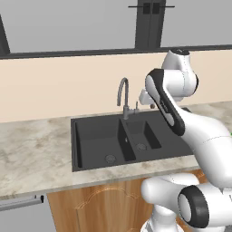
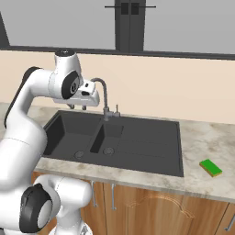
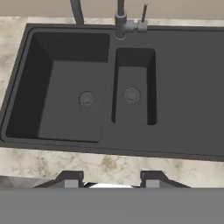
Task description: Soak the sponge with water for a few seconds and then drop it inside the sink.
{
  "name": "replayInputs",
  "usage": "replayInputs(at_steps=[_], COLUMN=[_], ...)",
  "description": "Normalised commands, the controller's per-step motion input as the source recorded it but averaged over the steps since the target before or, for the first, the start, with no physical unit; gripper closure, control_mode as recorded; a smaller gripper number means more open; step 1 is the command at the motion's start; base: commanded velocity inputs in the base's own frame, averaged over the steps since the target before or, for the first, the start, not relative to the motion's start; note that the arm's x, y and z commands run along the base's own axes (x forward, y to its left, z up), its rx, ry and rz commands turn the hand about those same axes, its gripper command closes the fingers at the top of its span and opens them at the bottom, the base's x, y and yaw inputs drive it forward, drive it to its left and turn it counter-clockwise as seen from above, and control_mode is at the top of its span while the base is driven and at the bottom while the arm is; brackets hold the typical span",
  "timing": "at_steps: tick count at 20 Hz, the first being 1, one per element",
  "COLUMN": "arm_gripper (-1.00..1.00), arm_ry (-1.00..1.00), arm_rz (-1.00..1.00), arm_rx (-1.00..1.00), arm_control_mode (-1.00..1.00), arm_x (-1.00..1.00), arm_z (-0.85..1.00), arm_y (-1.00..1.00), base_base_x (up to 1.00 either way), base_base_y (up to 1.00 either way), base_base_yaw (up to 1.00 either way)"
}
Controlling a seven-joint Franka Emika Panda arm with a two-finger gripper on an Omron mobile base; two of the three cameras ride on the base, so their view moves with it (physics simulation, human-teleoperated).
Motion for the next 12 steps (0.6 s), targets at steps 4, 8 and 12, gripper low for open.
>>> replayInputs(at_steps=[4,8,12], arm_gripper=[-1.00,-1.00,-1.00], arm_ry=[0.00,0.00,-0.02], arm_rz=[0.00,0.00,0.01], arm_rx=[0.00,0.00,0.00], arm_control_mode=[-1.00,-1.00,-1.00], arm_x=[0.00,-0.17,-0.18], arm_z=[0.00,0.00,0.00], arm_y=[0.00,0.00,0.00], base_base_x=[0.00,0.00,0.00], base_base_y=[0.00,0.00,0.00], base_base_yaw=[0.00,0.00,0.00])
